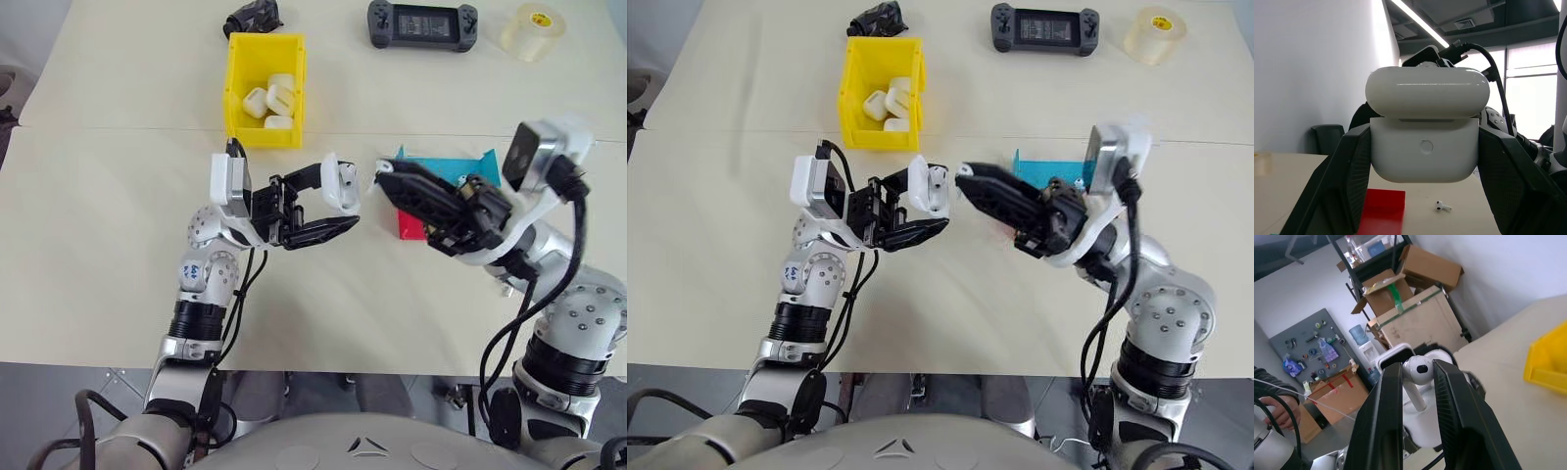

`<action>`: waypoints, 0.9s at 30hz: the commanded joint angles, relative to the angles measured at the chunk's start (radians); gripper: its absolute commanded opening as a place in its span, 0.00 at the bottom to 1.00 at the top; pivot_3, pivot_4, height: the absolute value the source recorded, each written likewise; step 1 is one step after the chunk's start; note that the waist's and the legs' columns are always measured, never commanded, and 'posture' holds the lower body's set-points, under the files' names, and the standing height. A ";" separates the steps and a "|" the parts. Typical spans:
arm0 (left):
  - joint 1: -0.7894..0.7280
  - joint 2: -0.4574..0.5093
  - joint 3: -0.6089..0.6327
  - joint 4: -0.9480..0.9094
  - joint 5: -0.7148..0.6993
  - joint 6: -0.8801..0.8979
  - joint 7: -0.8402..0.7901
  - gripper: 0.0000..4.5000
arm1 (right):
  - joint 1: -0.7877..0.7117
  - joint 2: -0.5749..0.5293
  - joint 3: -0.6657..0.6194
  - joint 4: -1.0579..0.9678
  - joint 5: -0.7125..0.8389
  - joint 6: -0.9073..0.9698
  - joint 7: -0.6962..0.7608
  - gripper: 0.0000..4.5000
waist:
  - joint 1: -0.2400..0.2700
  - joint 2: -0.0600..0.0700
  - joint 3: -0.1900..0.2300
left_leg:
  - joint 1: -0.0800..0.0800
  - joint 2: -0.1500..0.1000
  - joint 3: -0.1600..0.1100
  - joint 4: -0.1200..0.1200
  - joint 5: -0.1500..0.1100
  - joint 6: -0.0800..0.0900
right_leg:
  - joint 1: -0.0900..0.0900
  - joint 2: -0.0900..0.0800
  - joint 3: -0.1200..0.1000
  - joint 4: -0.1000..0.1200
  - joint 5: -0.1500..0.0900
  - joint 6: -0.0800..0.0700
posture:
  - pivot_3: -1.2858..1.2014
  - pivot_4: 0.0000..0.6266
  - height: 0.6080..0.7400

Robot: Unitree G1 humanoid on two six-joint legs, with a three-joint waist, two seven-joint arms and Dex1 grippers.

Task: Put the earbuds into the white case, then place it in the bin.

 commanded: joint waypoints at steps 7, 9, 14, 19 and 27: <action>-0.014 -0.023 -0.024 -0.023 0.004 0.003 -0.002 0.62 | 0.029 0.003 0.105 -0.046 -0.012 -0.083 -0.048 0.12 | 0.001 0.000 0.000 | 0.000 0.000 0.000 0.000 0.000 0.000 | 0.000 0.000 0.000 -0.001 0.000 0.000 | 0.52 0.24 1.00; -0.014 -0.027 -0.026 -0.024 0.005 0.003 -0.001 0.62 | 0.038 -0.001 0.121 -0.045 -0.011 -0.088 -0.055 0.12 | 0.001 0.000 0.000 | 0.000 0.000 0.000 0.000 0.000 0.000 | 0.000 0.000 0.000 -0.001 0.000 0.000 | 0.52 0.24 1.00; -0.011 -0.030 -0.025 -0.028 0.003 0.003 0.000 0.62 | 0.057 -0.028 0.135 -0.040 -0.020 -0.107 -0.045 0.12 | 0.001 0.000 0.000 | 0.000 0.000 0.000 0.000 0.000 0.000 | 0.000 0.000 0.000 -0.001 0.000 0.000 | 0.52 0.24 1.00; -0.013 -0.030 -0.021 -0.027 0.004 0.004 -0.001 0.62 | 0.070 -0.079 0.148 -0.025 -0.025 -0.092 -0.045 0.12 | 0.001 0.000 0.000 | 0.000 0.000 0.000 0.000 0.000 0.000 | 0.001 0.000 0.000 -0.002 0.000 0.000 | 0.52 0.24 1.00; -0.015 -0.020 -0.026 -0.041 0.017 0.019 0.009 0.62 | 0.083 -0.130 0.154 -0.038 -0.033 -0.132 0.010 0.48 | 0.001 0.000 0.000 | 0.000 0.000 0.000 -0.001 0.000 0.000 | 0.001 0.000 0.000 -0.002 0.000 0.000 | 0.52 0.24 1.00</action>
